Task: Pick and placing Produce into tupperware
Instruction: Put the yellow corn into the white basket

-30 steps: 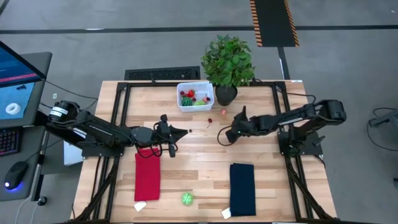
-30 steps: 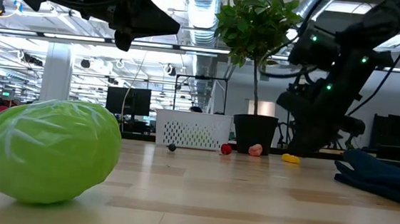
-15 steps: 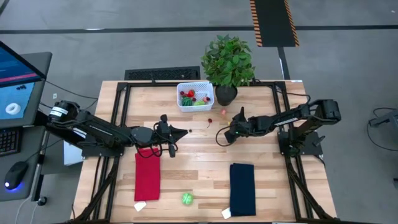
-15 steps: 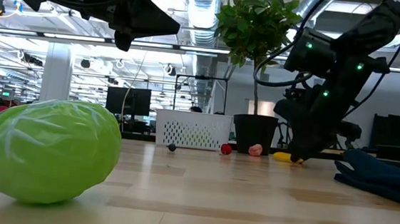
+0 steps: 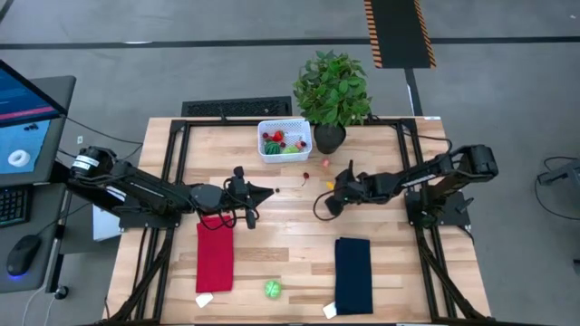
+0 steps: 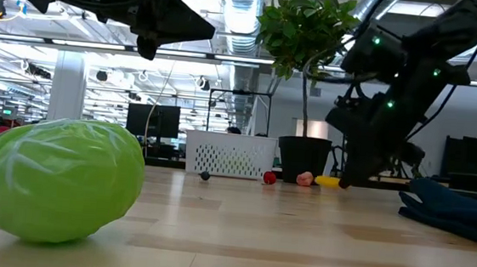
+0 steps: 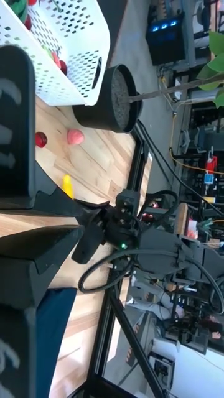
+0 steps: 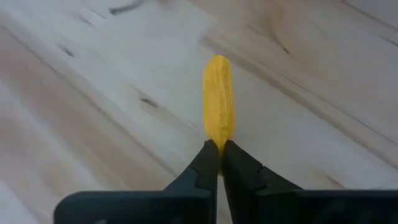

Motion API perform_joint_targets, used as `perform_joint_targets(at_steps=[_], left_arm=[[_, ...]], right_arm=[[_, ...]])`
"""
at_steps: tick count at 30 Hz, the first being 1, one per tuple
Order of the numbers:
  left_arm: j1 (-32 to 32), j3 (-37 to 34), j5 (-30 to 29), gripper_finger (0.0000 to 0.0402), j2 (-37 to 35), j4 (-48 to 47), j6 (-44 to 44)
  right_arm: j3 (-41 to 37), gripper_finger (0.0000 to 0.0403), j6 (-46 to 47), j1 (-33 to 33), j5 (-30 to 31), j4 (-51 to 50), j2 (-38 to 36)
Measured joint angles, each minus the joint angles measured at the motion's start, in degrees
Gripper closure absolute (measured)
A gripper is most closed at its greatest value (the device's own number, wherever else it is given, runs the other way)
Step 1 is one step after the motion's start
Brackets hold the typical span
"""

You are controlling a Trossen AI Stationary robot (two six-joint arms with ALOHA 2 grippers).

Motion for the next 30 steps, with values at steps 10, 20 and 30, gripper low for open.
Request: perform_joint_targets(at_steps=[10, 20, 30], left_arm=[[0.0, 0.0, -0.4, 0.0378, 0.0, -0.2, 0.0], [0.0, 0.0, -1.6, 0.0378, 0.0, 0.5, 0.0], [0.0, 0.0, -1.6, 0.0378, 0.0, 0.5, 0.1]], right_arm=[[0.4, 0.0375, -2.0, 5.2, 4.0, 7.3, -0.1], [5.1, 0.0377, -3.5, 11.2, 8.6, 7.3, -0.1], [8.5, 0.0375, -4.6, 19.5, 15.4, 7.4, -0.1]])
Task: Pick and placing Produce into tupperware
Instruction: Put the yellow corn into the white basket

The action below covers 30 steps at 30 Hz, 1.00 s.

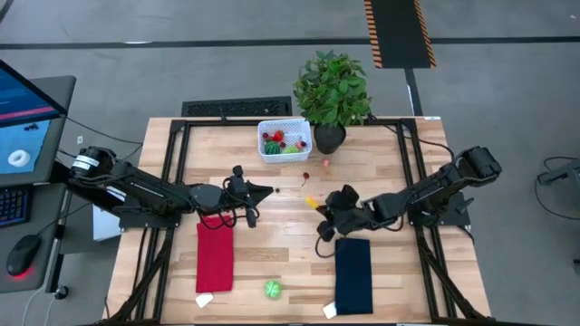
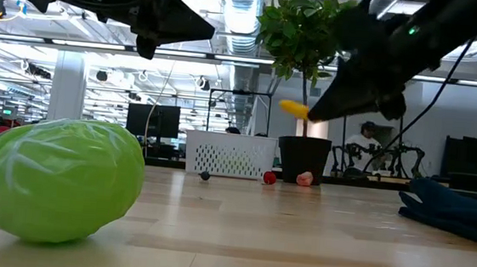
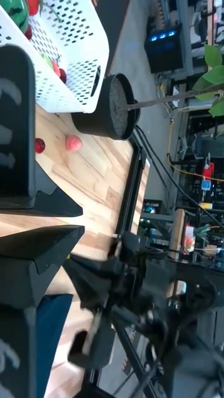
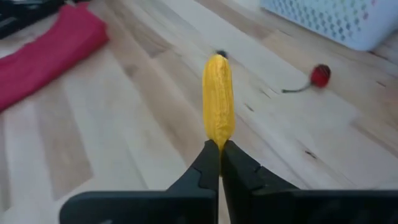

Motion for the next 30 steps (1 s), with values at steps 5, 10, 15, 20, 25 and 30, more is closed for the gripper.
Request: perform_joint_targets(at_steps=[5, 10, 15, 20, 25, 30], left_arm=[[-0.1, 0.0, 0.2, 0.0378, 0.0, -2.2, 2.3], [0.0, 0.0, -1.4, 0.0378, 0.0, -2.3, -0.2], [0.0, 0.0, 3.2, 0.0378, 0.0, -2.3, -2.0], [-0.1, 0.0, 16.9, 0.0378, 0.0, 0.3, -2.8], [0.0, 0.0, 19.0, 0.0378, 0.0, 3.4, -3.3], [-0.3, 0.0, 19.7, 0.0349, 0.0, 2.5, -3.4]], right_arm=[[0.8, 0.0373, -0.2, 4.9, 4.9, 0.3, 0.0], [1.2, 0.0371, -0.3, 9.7, 8.0, 0.3, 0.0], [1.2, 0.0376, -4.4, 14.2, 10.5, 2.5, 0.0], [1.2, 0.0370, -9.9, 16.5, 11.6, 11.0, 0.0], [1.2, 0.0375, -14.0, 16.1, 9.8, 15.8, 0.5], [1.4, 0.0372, -15.1, 15.1, 9.3, 18.2, 3.2]])
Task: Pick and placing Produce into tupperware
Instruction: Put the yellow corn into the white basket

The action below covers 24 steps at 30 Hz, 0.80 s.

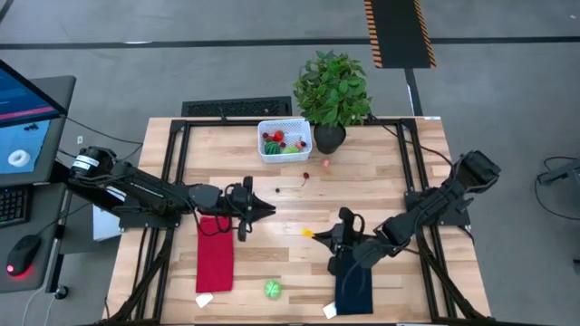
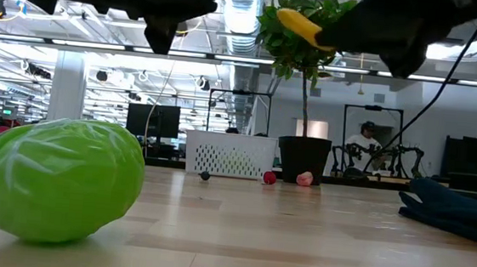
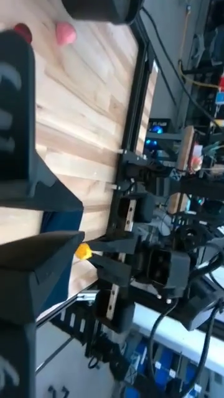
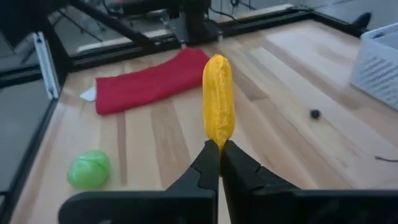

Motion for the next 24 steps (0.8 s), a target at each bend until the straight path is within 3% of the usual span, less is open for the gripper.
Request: perform_joint_targets(at_steps=[6, 10, 24], left_arm=[[-0.1, 0.0, 2.2, 0.0277, 0.0, -0.2, -0.7], [-0.1, 0.0, 1.7, 0.0249, 0.0, -1.5, -2.6], [-1.0, 0.0, 5.1, 0.0244, 0.0, 0.1, -2.5]], right_arm=[[3.5, 0.0376, -2.9, -1.6, -2.2, 0.5, 4.1], [6.9, 0.0375, -5.1, -2.6, -4.3, 0.1, 5.9], [8.8, 0.0371, -11.0, -8.6, -6.2, 0.8, 5.5]])
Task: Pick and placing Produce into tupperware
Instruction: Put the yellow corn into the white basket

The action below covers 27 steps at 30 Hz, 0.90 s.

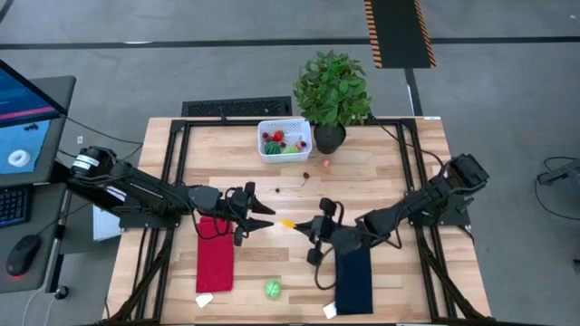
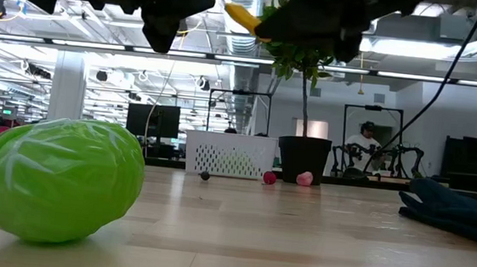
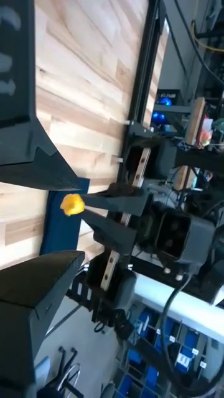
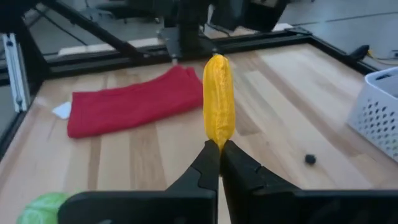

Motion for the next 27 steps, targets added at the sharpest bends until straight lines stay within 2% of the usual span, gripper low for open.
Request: perform_joint_targets(at_steps=[18, 27], left_arm=[[0.0, 0.0, -2.1, 0.0245, 0.0, 0.1, -0.1], [0.0, 0.0, -2.2, 0.0245, 0.0, 0.1, -0.1]], right_arm=[[0.0, 0.0378, -4.4, -3.8, -6.6, 7.0, 0.0], [0.7, 0.0374, -5.1, -6.0, -9.2, 7.0, 0.0]])
